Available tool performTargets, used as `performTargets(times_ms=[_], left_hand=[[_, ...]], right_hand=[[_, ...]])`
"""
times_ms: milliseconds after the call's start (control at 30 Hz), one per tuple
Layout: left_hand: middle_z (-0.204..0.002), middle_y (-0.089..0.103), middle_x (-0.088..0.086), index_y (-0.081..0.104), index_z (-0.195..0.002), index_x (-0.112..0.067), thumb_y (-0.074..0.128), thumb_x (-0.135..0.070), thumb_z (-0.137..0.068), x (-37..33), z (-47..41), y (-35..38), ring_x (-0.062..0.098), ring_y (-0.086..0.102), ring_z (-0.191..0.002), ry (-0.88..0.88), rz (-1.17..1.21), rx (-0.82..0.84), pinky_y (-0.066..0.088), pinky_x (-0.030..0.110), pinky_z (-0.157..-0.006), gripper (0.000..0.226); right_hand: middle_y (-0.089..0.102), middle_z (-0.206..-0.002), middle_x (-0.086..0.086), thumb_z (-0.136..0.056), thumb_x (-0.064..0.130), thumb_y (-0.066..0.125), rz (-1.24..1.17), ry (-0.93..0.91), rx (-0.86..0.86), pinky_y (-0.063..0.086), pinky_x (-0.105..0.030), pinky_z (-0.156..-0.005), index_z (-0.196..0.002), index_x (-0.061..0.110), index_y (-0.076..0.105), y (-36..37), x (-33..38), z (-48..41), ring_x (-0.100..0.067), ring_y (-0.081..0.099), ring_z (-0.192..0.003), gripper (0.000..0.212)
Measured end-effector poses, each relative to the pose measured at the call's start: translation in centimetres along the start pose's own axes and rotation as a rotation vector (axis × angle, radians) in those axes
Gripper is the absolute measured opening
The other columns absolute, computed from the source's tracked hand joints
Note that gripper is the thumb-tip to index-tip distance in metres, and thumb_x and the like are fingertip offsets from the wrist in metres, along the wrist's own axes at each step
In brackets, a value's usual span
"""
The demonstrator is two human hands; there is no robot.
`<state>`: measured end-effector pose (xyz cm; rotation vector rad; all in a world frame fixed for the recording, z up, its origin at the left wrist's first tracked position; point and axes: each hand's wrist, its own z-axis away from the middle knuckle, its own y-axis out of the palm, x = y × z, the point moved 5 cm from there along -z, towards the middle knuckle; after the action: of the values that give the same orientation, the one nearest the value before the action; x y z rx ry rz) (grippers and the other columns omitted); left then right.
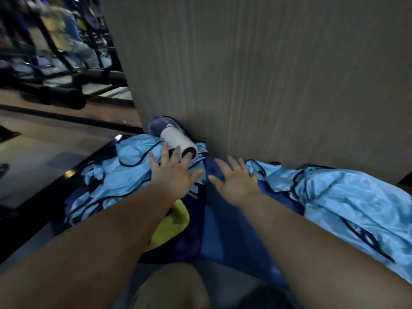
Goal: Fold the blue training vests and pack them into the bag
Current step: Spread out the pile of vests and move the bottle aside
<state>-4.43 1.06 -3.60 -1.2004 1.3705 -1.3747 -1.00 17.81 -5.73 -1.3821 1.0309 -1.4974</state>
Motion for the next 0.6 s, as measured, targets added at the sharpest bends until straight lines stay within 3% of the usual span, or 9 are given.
performTargets(times_ms=[133, 333, 500, 600], left_hand=[[-0.164, -0.009, -0.001, -0.002, -0.155, -0.033, 0.008, -0.075, -0.089, 6.6, 0.2, 0.3, 0.034, -0.018, -0.148, -0.136, -0.050, 0.037, -0.007, 0.066, -0.113, 0.079], [-0.162, -0.020, -0.002, -0.018, -0.151, -0.035, 0.012, -0.088, -0.078, 11.5, -0.2, 2.1, 0.036, -0.023, -0.146, -0.225, -0.029, 0.161, -0.009, 0.067, -0.112, 0.095], [-0.160, -0.024, -0.006, -0.023, -0.148, -0.041, 0.015, -0.091, -0.073, 11.4, -1.6, 3.4, 0.032, -0.023, -0.146, -0.160, 0.114, 0.188, -0.008, 0.065, -0.114, 0.098], [-0.160, -0.022, -0.009, -0.021, -0.148, -0.045, 0.019, -0.088, -0.076, 9.9, -2.7, 3.7, 0.030, -0.021, -0.147, -0.075, 0.209, 0.173, -0.009, 0.063, -0.114, 0.093]], right_hand=[[-0.008, -0.164, 0.008, -0.098, 0.063, 0.029, -0.061, -0.132, 0.085, 0.004, -0.059, -0.118, -0.153, 0.046, 0.003, 1.8, 7.5, -1.9, -0.022, -0.010, -0.151, 0.064], [-0.013, -0.164, 0.008, -0.101, 0.056, 0.028, -0.104, -0.146, 0.127, 0.005, -0.056, -0.117, -0.154, 0.043, 0.005, 2.7, 12.6, -4.6, -0.022, -0.011, -0.150, 0.059], [-0.005, -0.165, 0.005, -0.100, 0.061, 0.019, -0.144, -0.031, -0.021, 0.003, -0.060, -0.117, -0.153, 0.043, 0.010, 1.8, 12.8, -7.6, -0.022, -0.006, -0.151, 0.057], [-0.002, -0.165, 0.009, -0.098, 0.064, 0.016, -0.230, 0.055, -0.019, 0.004, -0.058, -0.115, -0.154, 0.043, 0.010, 1.5, 11.8, -9.9, -0.020, -0.002, -0.151, 0.060]])
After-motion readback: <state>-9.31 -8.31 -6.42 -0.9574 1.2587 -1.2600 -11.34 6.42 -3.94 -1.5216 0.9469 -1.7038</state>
